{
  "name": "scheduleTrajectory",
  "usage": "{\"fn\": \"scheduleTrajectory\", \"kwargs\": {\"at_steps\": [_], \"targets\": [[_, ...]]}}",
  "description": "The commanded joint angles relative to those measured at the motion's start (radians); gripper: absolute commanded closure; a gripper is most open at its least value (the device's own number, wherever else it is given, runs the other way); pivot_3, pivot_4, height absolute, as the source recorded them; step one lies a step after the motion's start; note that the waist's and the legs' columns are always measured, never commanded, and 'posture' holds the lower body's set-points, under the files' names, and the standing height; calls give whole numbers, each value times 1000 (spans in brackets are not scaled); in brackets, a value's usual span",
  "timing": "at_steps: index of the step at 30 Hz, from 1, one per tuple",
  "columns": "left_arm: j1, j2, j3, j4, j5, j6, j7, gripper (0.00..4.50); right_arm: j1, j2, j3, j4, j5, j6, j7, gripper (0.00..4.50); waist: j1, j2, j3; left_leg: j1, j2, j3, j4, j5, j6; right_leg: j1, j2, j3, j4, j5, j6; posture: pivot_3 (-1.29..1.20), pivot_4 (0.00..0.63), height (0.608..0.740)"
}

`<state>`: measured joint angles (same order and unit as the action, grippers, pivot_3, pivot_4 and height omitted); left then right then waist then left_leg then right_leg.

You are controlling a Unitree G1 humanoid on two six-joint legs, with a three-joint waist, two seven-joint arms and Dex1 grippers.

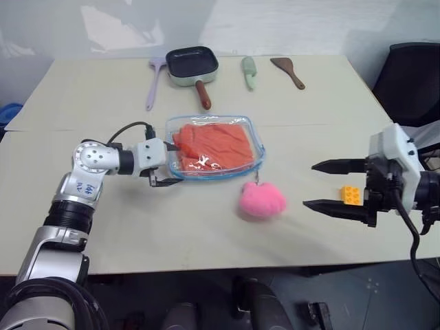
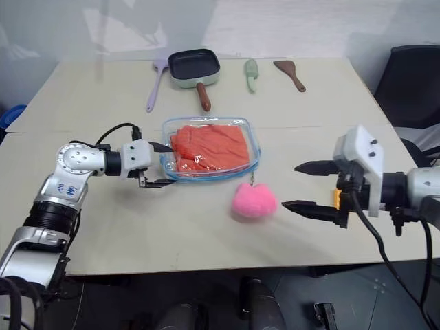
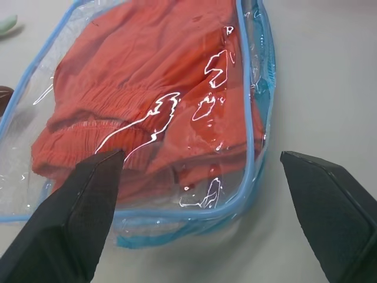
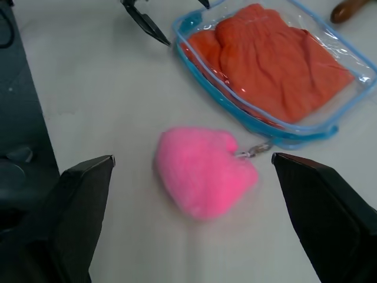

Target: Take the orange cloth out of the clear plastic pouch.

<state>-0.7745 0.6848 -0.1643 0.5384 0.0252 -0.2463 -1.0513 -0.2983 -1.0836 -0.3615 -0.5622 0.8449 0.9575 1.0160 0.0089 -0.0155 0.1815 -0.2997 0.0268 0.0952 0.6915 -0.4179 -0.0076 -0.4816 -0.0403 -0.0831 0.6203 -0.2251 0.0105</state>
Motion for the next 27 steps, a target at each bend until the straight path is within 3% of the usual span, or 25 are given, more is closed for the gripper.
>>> {"fn": "scheduleTrajectory", "kwargs": {"at_steps": [1, 13, 17, 27], "targets": [[-30, -3, 5, 28, 16, -61, 13, 644, -14, -12, 2, -21, 15, -25, -2, 0, 6, 0, 0, 0, 0, 0, 1, 0, 0, 0, 0, 0, 0, 0, 0, 0, 150, 740], [11, 23, 7, 17, -33, -125, -131, 4363, 9, -12, 10, -30, 28, -41, 13, 0, 13, 0, 0, 0, 0, -1, 5, -1, 1, 1, -1, -1, 1, 0, 0, 0, 150, 740], [73, 88, 9, -67, -86, -84, -251, 4460, 12, -11, 14, -31, 36, -42, 18, 0, 7, 0, 0, 0, 1, -1, 5, -2, 1, 1, 0, -1, 1, 0, 0, 0, 150, 740], [218, 237, 92, -198, -177, -166, -335, 4460, 83, -24, -4, -40, 48, -62, 78, 0, 10, 0, 0, 0, 1, -1, 5, -3, 2, 1, 0, -1, 0, 0, 0, 0, 150, 740]]}}
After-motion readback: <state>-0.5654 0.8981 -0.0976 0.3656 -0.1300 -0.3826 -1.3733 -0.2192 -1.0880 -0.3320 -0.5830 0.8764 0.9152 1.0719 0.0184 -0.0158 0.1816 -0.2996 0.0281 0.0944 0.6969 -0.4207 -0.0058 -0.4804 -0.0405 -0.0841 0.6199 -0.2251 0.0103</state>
